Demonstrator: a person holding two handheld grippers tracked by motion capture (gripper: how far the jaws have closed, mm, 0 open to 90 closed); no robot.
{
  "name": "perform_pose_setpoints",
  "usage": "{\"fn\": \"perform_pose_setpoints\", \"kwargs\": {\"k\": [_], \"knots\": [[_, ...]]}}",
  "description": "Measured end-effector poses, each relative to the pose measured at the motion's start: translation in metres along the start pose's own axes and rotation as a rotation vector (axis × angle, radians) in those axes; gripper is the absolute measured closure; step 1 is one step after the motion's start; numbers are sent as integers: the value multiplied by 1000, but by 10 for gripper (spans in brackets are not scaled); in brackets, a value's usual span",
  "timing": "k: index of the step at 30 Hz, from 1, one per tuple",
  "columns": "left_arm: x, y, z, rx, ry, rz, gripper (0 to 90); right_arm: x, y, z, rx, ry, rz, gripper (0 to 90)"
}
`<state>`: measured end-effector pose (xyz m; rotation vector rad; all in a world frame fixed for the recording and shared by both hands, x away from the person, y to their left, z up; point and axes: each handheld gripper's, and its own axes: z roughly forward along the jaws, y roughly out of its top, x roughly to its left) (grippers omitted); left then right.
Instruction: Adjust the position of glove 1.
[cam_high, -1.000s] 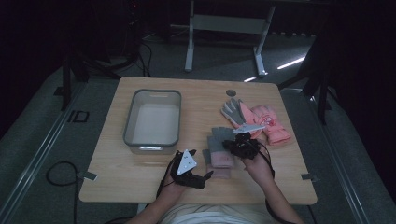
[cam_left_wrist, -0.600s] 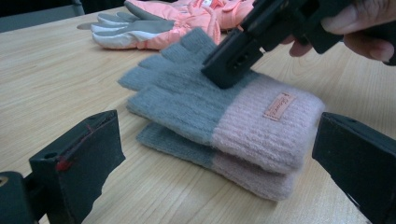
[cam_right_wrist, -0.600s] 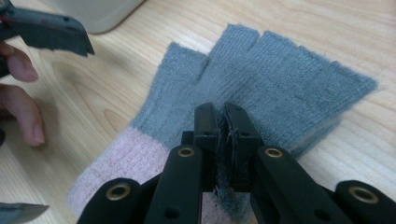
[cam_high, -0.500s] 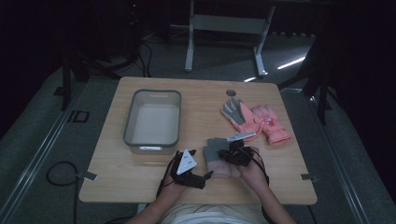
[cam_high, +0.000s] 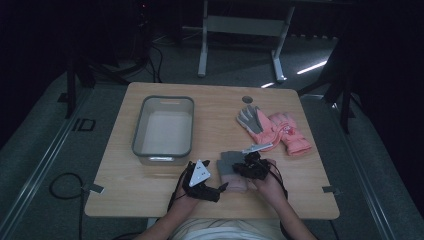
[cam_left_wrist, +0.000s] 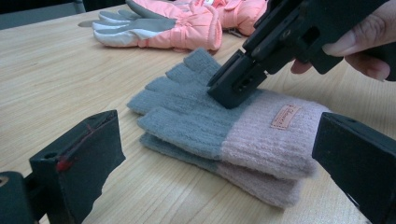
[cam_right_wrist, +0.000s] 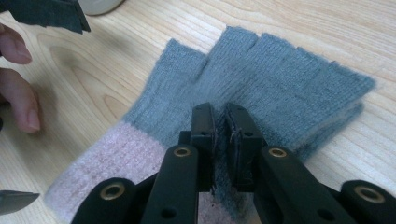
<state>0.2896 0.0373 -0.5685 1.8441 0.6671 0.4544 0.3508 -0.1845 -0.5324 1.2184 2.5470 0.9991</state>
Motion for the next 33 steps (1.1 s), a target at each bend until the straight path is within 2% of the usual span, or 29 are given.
{"fn": "perform_pose_setpoints", "kwargs": {"k": [8, 12, 14, 15, 16, 17, 18, 21, 25, 26, 28, 30, 33], "knots": [[1, 0, 0, 3, 0, -9, 12, -1, -3, 3, -4, 4, 1, 786], [1, 0, 1, 6, 6, -11, 12, -2, -3, 5, 2, 6, 7, 721], [-1, -1, -1, -26, 30, 15, 11, -2, -3, 4, -6, 5, 2, 683], [-1, 0, -1, -19, 27, 22, 11, -3, -2, 3, -15, 8, -4, 653], [-1, 1, 0, -2, 2, 22, 11, -4, -1, 0, -24, 16, 1, 635], [-1, 1, 0, -2, 2, 22, 11, -4, -1, 0, -24, 16, 1, 635], [-1, 3, 2, 21, -34, 34, 11, -6, -1, -2, -35, 18, 7, 631], [-4, 9, 4, 23, -83, 59, 12, -19, 6, -18, -89, 5, 25, 603], [-8, 20, 8, 64, -80, 73, 28, -35, 12, -32, -115, -31, 53, 601], [-9, 23, 8, 80, -97, 62, 33, -38, 12, -34, -118, -39, 59, 602], [-12, 29, 10, 99, -96, 78, 34, -45, 12, -37, -123, -47, 82, 602], [-13, 34, 14, 113, -128, 85, 34, -50, 11, -37, -117, -56, 106, 603], [-16, 37, 23, 151, -161, 144, 59, -55, 9, -32, -105, -52, 136, 599]]}}
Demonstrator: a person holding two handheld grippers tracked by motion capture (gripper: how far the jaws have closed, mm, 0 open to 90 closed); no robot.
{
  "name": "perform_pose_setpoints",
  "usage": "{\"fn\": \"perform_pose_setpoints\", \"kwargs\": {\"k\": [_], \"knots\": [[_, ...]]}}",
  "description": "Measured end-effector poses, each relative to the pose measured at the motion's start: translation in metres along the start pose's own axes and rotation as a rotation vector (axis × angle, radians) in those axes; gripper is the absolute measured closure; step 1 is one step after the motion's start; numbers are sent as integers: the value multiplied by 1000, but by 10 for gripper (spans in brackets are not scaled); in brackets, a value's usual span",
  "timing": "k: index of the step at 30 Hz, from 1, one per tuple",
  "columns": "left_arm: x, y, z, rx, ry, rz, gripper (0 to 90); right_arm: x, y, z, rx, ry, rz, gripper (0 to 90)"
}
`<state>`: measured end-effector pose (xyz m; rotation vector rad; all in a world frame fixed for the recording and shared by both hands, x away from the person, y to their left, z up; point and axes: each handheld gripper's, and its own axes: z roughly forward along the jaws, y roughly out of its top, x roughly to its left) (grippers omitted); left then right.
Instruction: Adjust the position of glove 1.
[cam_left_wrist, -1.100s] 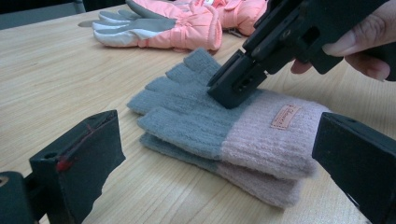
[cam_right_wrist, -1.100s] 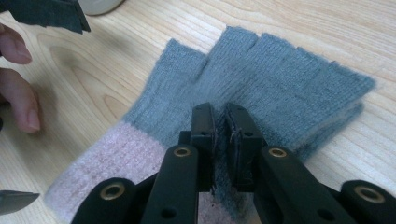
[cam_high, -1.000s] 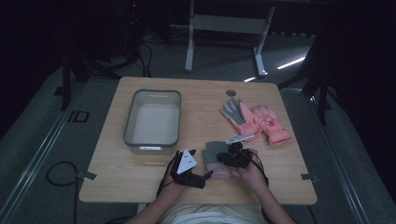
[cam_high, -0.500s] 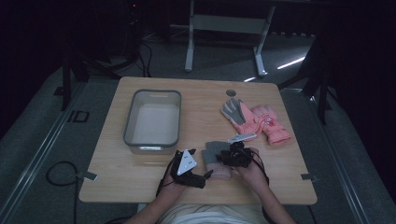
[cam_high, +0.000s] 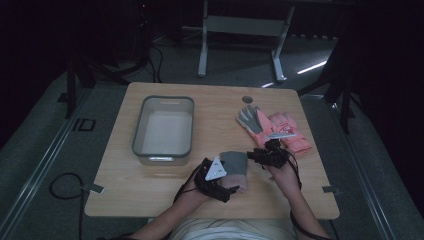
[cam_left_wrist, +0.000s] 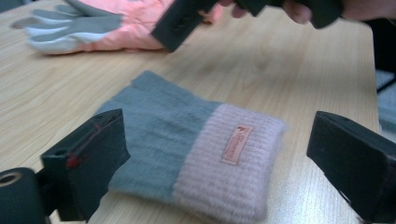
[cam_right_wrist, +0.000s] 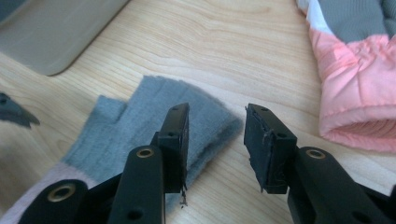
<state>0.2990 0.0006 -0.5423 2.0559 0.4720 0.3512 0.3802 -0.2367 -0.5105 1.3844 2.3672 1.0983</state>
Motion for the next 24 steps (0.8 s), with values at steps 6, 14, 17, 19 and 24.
{"fn": "perform_pose_setpoints", "kwargs": {"k": [6, 14, 17, 19, 24], "knots": [[-8, 0, 14, 54, -63, 99, 176, 5, -2, 18, 30, -10, -13, 553], [-14, -6, 27, 155, -33, 226, 260, 7, -5, 39, 72, -59, 19, 478], [-13, -6, 26, 162, -21, 239, 316, 6, -8, 43, 89, -62, 47, 464], [-15, -8, 28, 182, 2, 273, 361, 5, -9, 44, 89, -55, 63, 464], [-13, -7, 29, 213, 5, 327, 434, 9, -11, 44, 86, -21, 77, 522]]}}
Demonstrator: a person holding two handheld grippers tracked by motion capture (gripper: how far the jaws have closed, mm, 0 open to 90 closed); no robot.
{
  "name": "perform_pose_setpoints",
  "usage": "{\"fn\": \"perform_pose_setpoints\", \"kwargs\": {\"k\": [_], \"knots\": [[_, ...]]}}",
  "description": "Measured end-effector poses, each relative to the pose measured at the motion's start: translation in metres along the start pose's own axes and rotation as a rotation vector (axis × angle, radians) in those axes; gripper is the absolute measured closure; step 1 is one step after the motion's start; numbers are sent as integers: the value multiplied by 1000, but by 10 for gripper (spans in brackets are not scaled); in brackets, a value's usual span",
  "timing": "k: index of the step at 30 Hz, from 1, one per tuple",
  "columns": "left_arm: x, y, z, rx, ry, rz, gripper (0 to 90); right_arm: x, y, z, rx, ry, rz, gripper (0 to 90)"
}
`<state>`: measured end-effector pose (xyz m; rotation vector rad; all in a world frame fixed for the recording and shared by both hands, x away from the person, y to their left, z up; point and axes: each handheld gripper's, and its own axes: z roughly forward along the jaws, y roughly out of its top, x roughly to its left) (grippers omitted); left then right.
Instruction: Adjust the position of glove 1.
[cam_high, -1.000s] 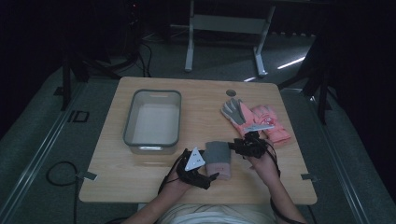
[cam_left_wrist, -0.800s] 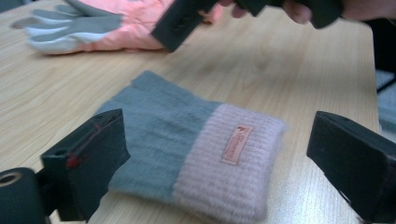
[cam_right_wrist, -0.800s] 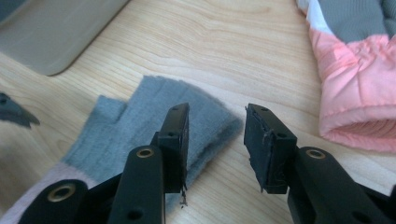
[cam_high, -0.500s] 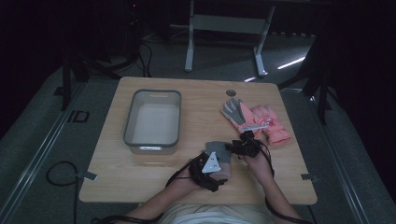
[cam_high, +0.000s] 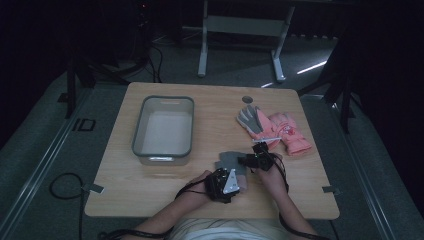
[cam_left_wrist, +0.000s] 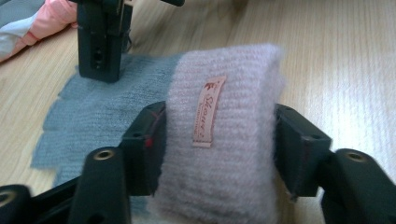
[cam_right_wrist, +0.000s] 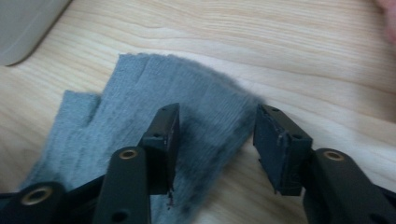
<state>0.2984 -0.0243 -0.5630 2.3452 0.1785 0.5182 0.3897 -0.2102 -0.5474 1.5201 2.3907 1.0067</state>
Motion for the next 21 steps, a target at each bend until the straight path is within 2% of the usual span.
{"fn": "perform_pose_setpoints", "kwargs": {"k": [4, 6, 12, 16, 18, 21], "knots": [[11, -3, -3, -16, -61, -35, 538, 1, 3, 4, 3, 44, 7, 555], [14, -4, -4, -23, -78, -42, 570, 1, 5, 6, 8, 67, 11, 566], [21, -8, -6, -37, -128, -80, 618, 6, 10, 16, 23, 190, 29, 609], [24, -10, -8, -40, -134, -101, 622, 14, 14, 20, 24, 204, 5, 712], [24, -11, -10, -35, -134, -102, 625, 18, 15, 17, 13, 185, -33, 729], [26, -9, -13, -21, -134, -90, 637, 19, 18, 11, 2, 188, -38, 736]]}}
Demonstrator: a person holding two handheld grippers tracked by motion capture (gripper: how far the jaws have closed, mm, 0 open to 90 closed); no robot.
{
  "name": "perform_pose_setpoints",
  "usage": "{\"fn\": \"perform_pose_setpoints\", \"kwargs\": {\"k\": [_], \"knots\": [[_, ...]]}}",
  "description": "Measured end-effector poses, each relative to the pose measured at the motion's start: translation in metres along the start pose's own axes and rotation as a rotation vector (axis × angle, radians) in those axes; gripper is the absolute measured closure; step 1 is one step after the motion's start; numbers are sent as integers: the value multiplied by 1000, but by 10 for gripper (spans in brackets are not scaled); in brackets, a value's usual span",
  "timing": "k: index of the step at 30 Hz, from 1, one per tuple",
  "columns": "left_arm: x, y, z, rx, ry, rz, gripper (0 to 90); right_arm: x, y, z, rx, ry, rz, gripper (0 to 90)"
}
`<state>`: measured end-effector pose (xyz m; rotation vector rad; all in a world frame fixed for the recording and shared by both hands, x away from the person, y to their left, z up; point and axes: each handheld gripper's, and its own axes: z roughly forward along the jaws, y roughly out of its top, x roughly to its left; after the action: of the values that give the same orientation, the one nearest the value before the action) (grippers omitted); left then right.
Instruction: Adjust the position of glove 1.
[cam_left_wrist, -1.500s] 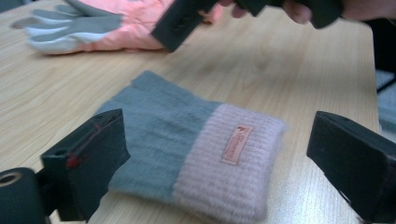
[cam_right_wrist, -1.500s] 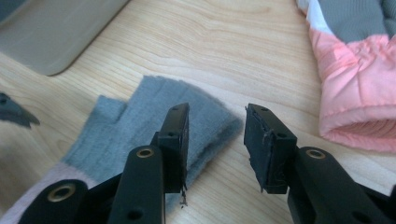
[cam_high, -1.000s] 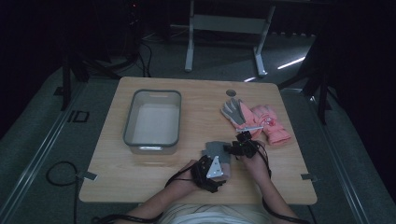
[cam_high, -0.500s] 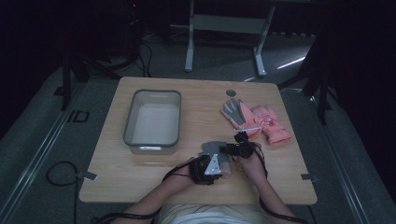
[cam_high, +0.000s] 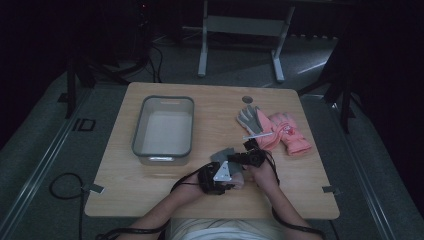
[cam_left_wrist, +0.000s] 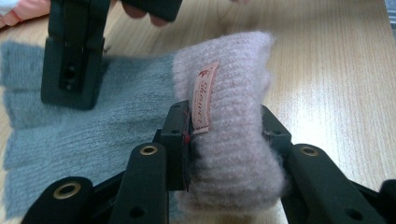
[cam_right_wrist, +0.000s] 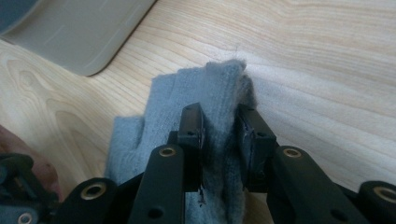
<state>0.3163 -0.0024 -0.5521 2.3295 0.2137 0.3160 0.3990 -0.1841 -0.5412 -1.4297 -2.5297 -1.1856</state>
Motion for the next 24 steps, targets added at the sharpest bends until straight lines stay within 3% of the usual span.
{"fn": "perform_pose_setpoints", "kwargs": {"k": [3, 8, 15, 24], "knots": [[2, 5, -4, 6, 2, 20, 642, 3, 3, -5, -2, 0, -15, 739], [9, 15, -16, -18, 15, 39, 643, 7, 12, -20, -49, 4, -27, 740], [26, 35, -39, 9, 10, 78, 647, 9, 29, -35, -103, 14, -29, 740], [41, 47, -57, 46, 11, 125, 648, 15, 45, -42, -138, 12, -36, 741]]}}
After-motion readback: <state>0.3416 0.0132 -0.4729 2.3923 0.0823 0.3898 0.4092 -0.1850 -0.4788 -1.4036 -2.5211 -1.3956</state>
